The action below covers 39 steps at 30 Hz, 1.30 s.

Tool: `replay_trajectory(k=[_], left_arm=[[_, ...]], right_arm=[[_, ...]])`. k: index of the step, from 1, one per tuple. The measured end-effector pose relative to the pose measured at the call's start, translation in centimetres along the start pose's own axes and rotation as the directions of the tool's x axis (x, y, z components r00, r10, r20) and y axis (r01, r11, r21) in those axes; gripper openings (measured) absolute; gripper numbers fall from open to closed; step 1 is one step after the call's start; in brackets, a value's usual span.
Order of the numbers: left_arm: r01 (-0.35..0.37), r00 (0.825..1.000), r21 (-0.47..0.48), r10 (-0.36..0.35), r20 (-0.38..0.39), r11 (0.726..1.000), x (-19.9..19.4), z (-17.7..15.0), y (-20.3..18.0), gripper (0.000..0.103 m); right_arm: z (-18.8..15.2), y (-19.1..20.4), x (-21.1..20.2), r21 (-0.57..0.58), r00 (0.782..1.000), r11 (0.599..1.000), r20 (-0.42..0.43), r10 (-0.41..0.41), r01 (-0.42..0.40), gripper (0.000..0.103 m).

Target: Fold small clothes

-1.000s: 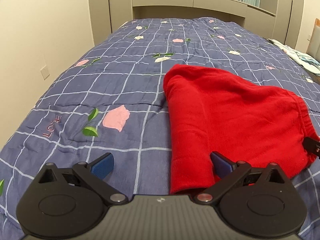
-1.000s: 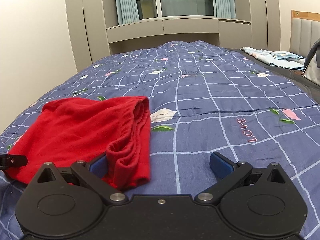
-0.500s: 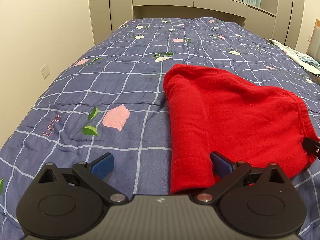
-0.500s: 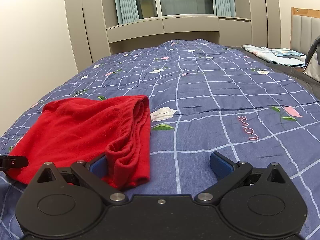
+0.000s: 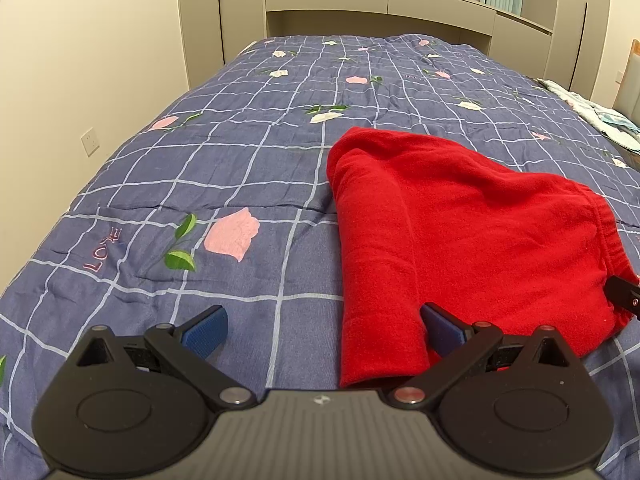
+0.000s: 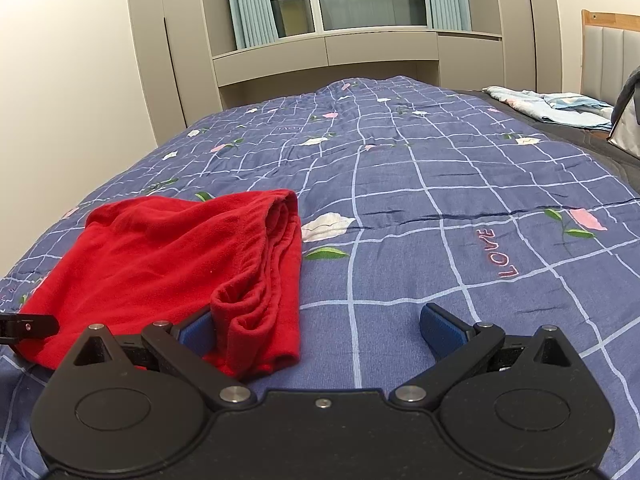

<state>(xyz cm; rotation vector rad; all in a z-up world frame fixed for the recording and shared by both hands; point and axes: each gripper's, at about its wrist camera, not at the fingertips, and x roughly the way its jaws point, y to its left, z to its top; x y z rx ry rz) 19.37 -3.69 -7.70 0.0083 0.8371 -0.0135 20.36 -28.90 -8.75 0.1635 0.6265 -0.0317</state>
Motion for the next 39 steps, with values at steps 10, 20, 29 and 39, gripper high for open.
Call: replay_trajectory(k=[10, 20, 29, 39], left_arm=[[0.001, 1.0, 0.001, -0.001, 0.001, 1.0, 0.0, 0.0, 0.0, 0.103], [0.001, 1.0, 0.001, -0.001, 0.001, 1.0, 0.0, 0.0, 0.0, 0.103], [0.002, 1.0, 0.002, -0.002, -0.002, 1.0, 0.1, 0.0, 0.0, 0.103], [0.076, 0.996, -0.061, -0.078, -0.031, 0.995, -0.2, 1.4, 0.5, 0.103]], right_arm=[[0.0, -0.1, 0.1, 0.003, 1.0, 1.0, -0.001, 0.003, -0.003, 0.103], [0.0, -0.1, 0.1, 0.004, 1.0, 1.0, -0.001, 0.004, -0.004, 0.103], [0.0, -0.1, 0.1, 0.007, 1.0, 1.0, 0.0, 0.008, -0.008, 0.103], [0.4, -0.6, -0.5, 0.044, 0.998, 0.997, 0.02, 0.059, -0.06, 0.103]])
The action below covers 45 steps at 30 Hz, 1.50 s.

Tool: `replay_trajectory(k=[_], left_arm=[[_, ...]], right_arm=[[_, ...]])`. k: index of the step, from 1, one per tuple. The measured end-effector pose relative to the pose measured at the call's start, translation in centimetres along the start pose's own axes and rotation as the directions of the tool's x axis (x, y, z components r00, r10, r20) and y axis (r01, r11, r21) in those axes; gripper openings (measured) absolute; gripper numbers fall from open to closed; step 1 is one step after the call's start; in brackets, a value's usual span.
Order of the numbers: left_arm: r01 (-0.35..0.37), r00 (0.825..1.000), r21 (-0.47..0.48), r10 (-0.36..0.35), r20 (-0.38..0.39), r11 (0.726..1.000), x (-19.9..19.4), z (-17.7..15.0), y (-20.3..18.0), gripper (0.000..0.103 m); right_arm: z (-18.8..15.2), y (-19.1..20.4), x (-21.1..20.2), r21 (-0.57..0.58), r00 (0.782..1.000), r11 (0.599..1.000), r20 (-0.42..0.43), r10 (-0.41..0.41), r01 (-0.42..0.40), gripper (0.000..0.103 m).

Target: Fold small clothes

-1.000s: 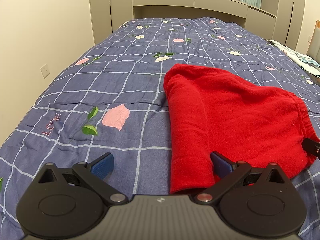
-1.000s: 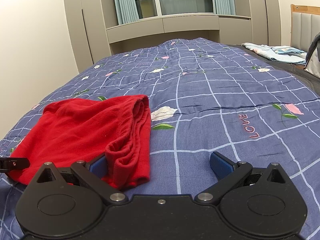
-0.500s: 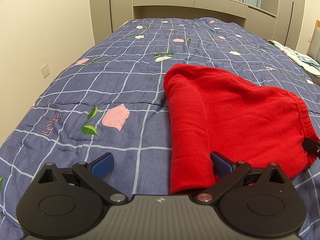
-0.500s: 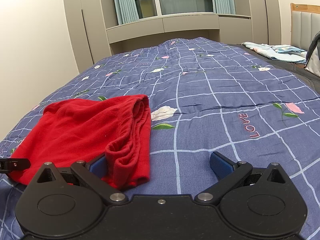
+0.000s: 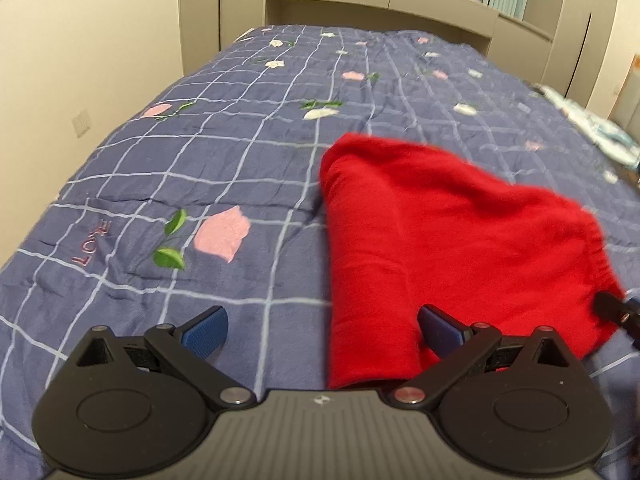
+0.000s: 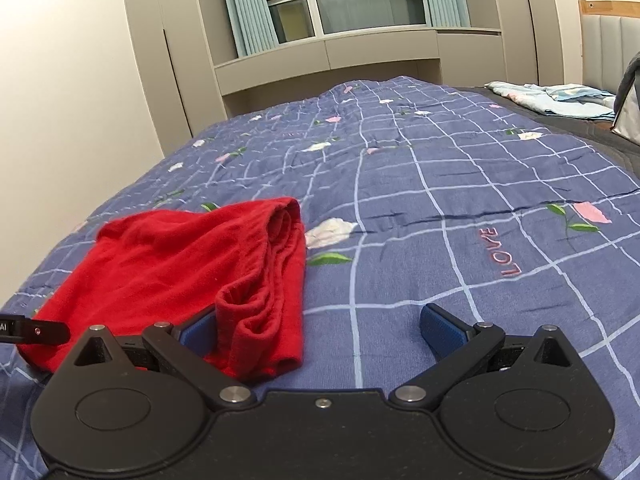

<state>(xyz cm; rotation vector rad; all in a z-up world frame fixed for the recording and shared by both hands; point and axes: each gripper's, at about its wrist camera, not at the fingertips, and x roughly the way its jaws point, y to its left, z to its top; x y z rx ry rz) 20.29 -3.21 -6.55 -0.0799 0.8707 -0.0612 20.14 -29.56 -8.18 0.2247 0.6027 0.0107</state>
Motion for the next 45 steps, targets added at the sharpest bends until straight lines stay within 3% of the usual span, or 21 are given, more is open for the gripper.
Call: replay_trajectory(k=[3, 6, 14, 18, 22, 26, 34, 36, 39, 45], left_arm=[[0.069, 0.997, -0.015, -0.068, 0.022, 0.998, -0.1, 0.9, 0.4, 0.103], [0.09, 0.996, -0.025, -0.089, 0.019, 0.996, 0.7, 2.3, 0.4, 0.103], [0.104, 0.992, -0.014, -0.105, -0.063, 0.994, 4.3, 4.5, -0.2, 0.103], [0.147, 0.984, -0.005, -0.147, -0.105, 0.989, 5.4, 4.4, -0.9, 0.103], [0.197, 0.974, -0.003, -0.196, -0.115, 0.98, 5.5, 4.4, -1.4, 0.102], [0.187, 0.974, -0.021, -0.188, -0.126, 0.982, 5.5, 4.5, -1.3, 0.102], [0.166, 0.978, -0.057, -0.172, -0.122, 0.984, 5.2, 4.7, -0.5, 0.095], [0.159, 0.979, -0.065, -0.166, -0.122, 0.985, 5.0, 4.8, -0.4, 0.089], [0.155, 0.979, -0.08, -0.164, -0.122, 0.985, 4.8, 4.7, -0.1, 0.081], [0.164, 0.977, -0.098, -0.176, -0.121, 0.982, 4.4, 4.6, 0.0, 0.064]], right_arm=[[0.8, -0.1, 0.2, 0.01, 0.998, 0.998, -0.01, 0.061, -0.061, 0.103], [1.8, 0.1, 1.1, -0.002, 0.991, 0.992, -0.037, 0.129, -0.129, 0.103], [4.1, 0.9, 4.6, -0.024, 0.937, 0.949, -0.172, 0.305, -0.314, 0.103], [4.5, 0.8, 5.4, 0.01, 0.917, 0.935, -0.193, 0.349, -0.354, 0.103], [4.2, 0.4, 5.3, 0.069, 0.912, 0.927, -0.168, 0.375, -0.368, 0.103], [3.9, -0.2, 5.0, 0.121, 0.91, 0.919, -0.141, 0.389, -0.374, 0.102], [3.5, -0.4, 4.2, 0.12, 0.945, 0.947, -0.106, 0.309, -0.297, 0.078], [3.3, -0.8, 4.1, 0.133, 0.952, 0.951, -0.098, 0.292, -0.278, 0.064], [3.0, -1.3, 4.0, 0.164, 0.957, 0.951, -0.083, 0.277, -0.261, 0.052], [2.7, -1.2, 3.6, 0.155, 0.96, 0.954, -0.072, 0.27, -0.256, 0.041]])
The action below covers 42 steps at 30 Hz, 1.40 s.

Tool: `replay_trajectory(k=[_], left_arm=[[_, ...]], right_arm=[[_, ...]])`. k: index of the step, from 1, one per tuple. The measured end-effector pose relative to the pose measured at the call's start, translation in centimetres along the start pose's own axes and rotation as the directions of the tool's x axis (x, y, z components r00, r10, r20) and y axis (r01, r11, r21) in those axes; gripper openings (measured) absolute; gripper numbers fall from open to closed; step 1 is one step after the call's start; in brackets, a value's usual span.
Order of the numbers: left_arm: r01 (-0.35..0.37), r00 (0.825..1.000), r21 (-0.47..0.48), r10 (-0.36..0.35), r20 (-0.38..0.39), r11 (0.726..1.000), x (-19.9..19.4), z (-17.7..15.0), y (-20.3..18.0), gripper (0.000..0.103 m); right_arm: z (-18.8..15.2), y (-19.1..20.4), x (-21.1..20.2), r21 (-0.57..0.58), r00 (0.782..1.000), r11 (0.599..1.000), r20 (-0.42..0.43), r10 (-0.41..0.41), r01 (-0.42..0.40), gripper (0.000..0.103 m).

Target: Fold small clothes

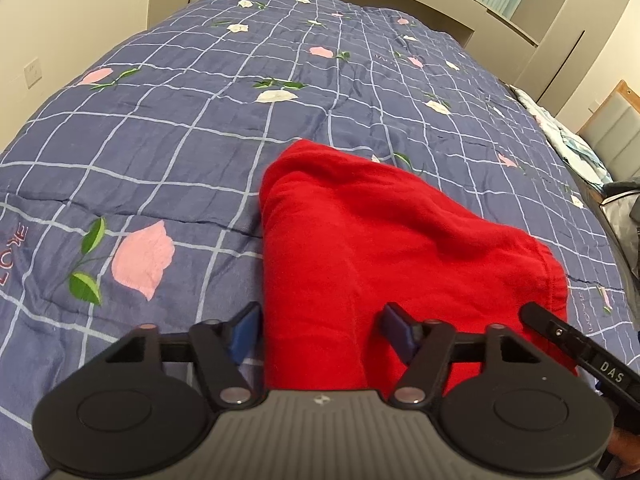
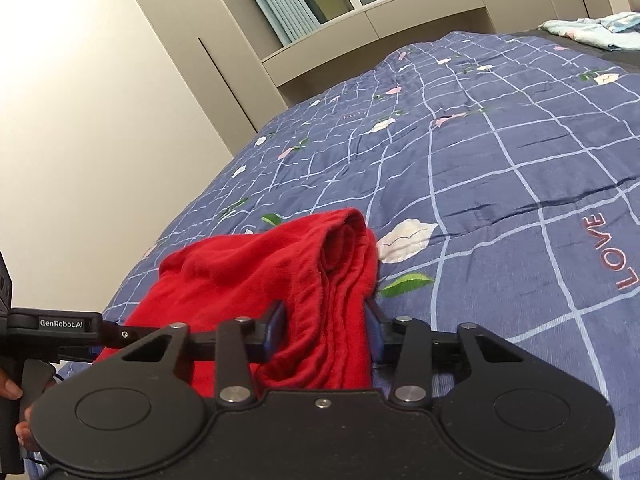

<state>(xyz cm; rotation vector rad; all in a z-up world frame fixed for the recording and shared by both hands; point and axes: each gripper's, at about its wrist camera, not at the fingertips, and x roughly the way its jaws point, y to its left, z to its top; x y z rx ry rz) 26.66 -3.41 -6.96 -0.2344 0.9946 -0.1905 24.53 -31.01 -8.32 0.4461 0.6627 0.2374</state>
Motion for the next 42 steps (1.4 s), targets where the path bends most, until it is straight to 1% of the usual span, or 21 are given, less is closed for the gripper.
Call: replay_trajectory(k=[4, 7, 9, 12, 15, 19, 24, 27, 30, 32, 35, 37, 40, 42], left_arm=[[-0.01, 1.0, -0.01, 0.01, 0.006, 1.0, -0.1, -0.1, -0.1, 0.059], [-0.013, 1.0, -0.021, 0.014, 0.012, 1.0, -0.3, -0.2, 0.1, 0.053], [-0.013, 1.0, -0.027, 0.014, 0.021, 1.0, -0.4, -0.2, 0.1, 0.042], [0.005, 0.999, -0.03, -0.004, 0.035, 1.0, -0.9, 0.0, 0.1, 0.034], [0.001, 0.998, -0.006, 0.0, 0.059, 1.0, -1.7, 0.6, -0.3, 0.032], [-0.006, 0.991, 0.022, 0.003, 0.137, 1.0, -3.5, 2.4, -0.4, 0.031], [-0.05, 0.97, 0.022, 0.043, 0.237, 0.999, -5.3, 5.7, 1.0, 0.031], [-0.075, 0.963, 0.002, 0.072, 0.26, 0.997, -5.3, 7.3, 2.6, 0.032], [-0.085, 0.966, -0.034, 0.09, 0.241, 0.996, -4.5, 8.0, 4.7, 0.033], [-0.083, 0.973, -0.068, 0.095, 0.209, 0.994, -3.4, 8.2, 6.1, 0.033], [-0.083, 0.985, -0.113, 0.098, 0.144, 0.99, -1.3, 7.6, 7.8, 0.033], [-0.084, 0.988, -0.13, 0.1, 0.122, 0.988, -0.3, 6.9, 8.5, 0.034], [-0.075, 0.989, -0.148, 0.093, 0.118, 0.986, 0.4, 6.2, 9.2, 0.038], [-0.08, 0.988, -0.145, 0.097, 0.118, 0.986, 0.5, 6.1, 9.5, 0.041]], right_arm=[[-0.1, 0.1, 0.0, -0.004, 1.0, 1.0, 0.007, -0.006, 0.006, 0.039], [-0.2, 0.3, 0.0, -0.017, 1.0, 1.0, 0.011, -0.013, 0.014, 0.037], [-0.2, 0.5, 0.0, -0.025, 1.0, 1.0, 0.012, -0.018, 0.018, 0.033], [0.1, 1.4, -0.4, -0.071, 1.0, 0.997, 0.026, -0.017, 0.019, 0.027], [0.9, 2.7, -0.8, -0.107, 0.999, 0.994, 0.055, -0.001, 0.007, 0.025], [2.8, 4.7, -0.4, -0.151, 0.995, 0.988, 0.092, 0.044, -0.03, 0.025], [5.9, 7.2, 2.2, -0.165, 0.988, 0.983, 0.12, 0.1, -0.08, 0.025], [7.1, 9.0, 4.4, -0.171, 0.986, 0.98, 0.114, 0.118, -0.098, 0.025], [7.2, 10.3, 6.9, -0.177, 0.991, 0.979, 0.079, 0.112, -0.097, 0.025], [6.8, 10.6, 8.5, -0.173, 0.995, 0.981, 0.04, 0.095, -0.086, 0.025], [5.8, 10.6, 10.0, -0.162, 0.998, 0.985, -0.006, 0.062, -0.062, 0.026], [5.3, 10.2, 10.7, -0.146, 0.999, 0.988, -0.018, 0.043, -0.045, 0.026], [4.9, 9.5, 11.1, -0.109, 0.999, 0.993, -0.028, 0.036, -0.039, 0.028], [4.6, 9.6, 11.0, -0.117, 0.999, 0.993, -0.03, 0.029, -0.033, 0.03]])
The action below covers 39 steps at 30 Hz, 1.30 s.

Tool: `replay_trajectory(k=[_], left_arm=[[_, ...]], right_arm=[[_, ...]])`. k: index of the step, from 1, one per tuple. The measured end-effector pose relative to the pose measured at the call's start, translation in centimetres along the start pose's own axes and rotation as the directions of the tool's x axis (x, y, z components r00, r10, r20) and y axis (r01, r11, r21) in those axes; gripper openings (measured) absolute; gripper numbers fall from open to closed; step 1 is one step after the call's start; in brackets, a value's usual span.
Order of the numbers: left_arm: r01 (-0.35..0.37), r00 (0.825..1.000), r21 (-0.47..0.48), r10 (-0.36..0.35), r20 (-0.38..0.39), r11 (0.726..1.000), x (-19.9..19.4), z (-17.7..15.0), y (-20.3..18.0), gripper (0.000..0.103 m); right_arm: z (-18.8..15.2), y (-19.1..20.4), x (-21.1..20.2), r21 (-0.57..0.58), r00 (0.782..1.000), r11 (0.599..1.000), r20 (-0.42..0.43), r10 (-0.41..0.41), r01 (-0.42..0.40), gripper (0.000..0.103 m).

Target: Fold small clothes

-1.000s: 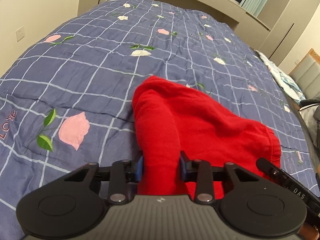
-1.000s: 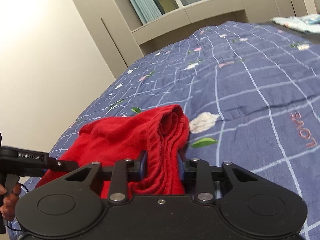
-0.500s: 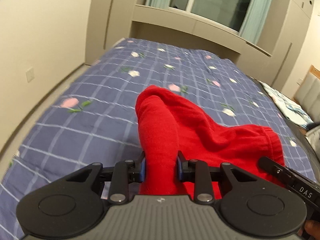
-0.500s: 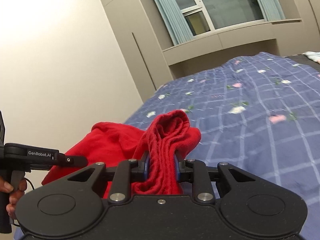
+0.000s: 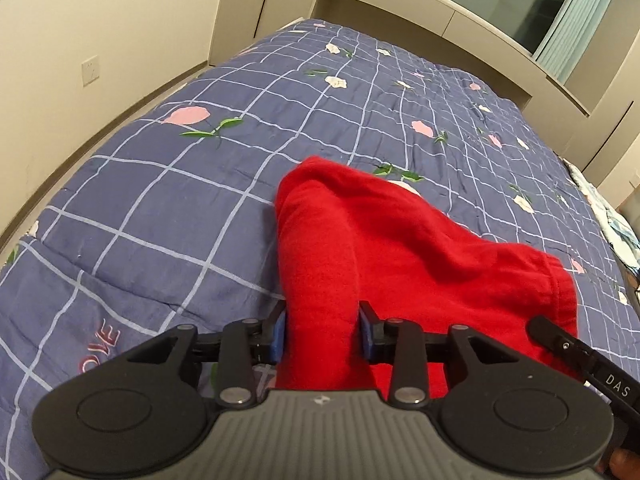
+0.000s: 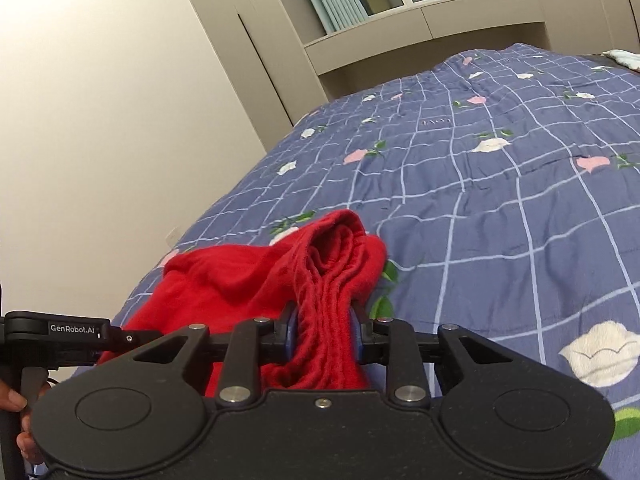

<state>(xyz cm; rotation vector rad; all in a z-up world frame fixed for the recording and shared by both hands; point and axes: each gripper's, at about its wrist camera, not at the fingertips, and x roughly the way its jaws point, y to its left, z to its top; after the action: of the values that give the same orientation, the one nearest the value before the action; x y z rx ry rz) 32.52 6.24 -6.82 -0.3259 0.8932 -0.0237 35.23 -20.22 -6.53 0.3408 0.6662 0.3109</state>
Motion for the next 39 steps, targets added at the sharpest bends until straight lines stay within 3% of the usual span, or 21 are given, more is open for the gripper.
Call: replay_trajectory(k=[4, 6, 8, 14, 24, 31, 39], left_arm=[[-0.018, 1.0, 0.0, 0.018, -0.002, 1.0, -0.4, 0.1, -0.1, 0.057], [-0.006, 1.0, -0.006, 0.006, 0.013, 1.0, -1.3, 0.0, -0.1, 0.072], [-0.001, 1.0, -0.008, 0.001, 0.03, 1.0, -2.2, -0.2, -0.3, 0.083], [0.003, 0.997, 0.009, -0.003, 0.083, 1.0, -6.0, -1.1, -1.2, 0.098], [-0.022, 0.984, 0.095, 0.005, 0.179, 0.995, -12.7, -4.1, -2.6, 0.102], [-0.078, 0.96, 0.153, 0.033, 0.279, 0.985, -17.0, -8.0, -3.4, 0.102], [-0.114, 0.957, 0.196, 0.055, 0.285, 0.974, -19.6, -12.3, -3.6, 0.102]], right_arm=[[0.2, 0.4, -0.3, -0.01, 1.0, 1.0, -0.003, -0.025, 0.025, 0.04], [0.3, 0.7, -1.1, -0.021, 0.999, 0.999, 0.012, -0.038, 0.038, 0.062], [0.1, 1.4, -2.3, -0.041, 0.998, 0.998, 0.038, -0.043, 0.045, 0.076], [-0.5, 3.3, -6.4, -0.086, 0.994, 0.995, 0.104, -0.041, 0.05, 0.099], [-1.6, 6.5, -13.5, -0.141, 0.975, 0.987, 0.22, -0.038, 0.07, 0.102], [-3.9, 8.1, -18.0, -0.181, 0.959, 0.978, 0.279, -0.051, 0.105, 0.102], [-7.9, 9.2, -21.4, -0.237, 0.957, 0.962, 0.282, -0.065, 0.135, 0.102]])
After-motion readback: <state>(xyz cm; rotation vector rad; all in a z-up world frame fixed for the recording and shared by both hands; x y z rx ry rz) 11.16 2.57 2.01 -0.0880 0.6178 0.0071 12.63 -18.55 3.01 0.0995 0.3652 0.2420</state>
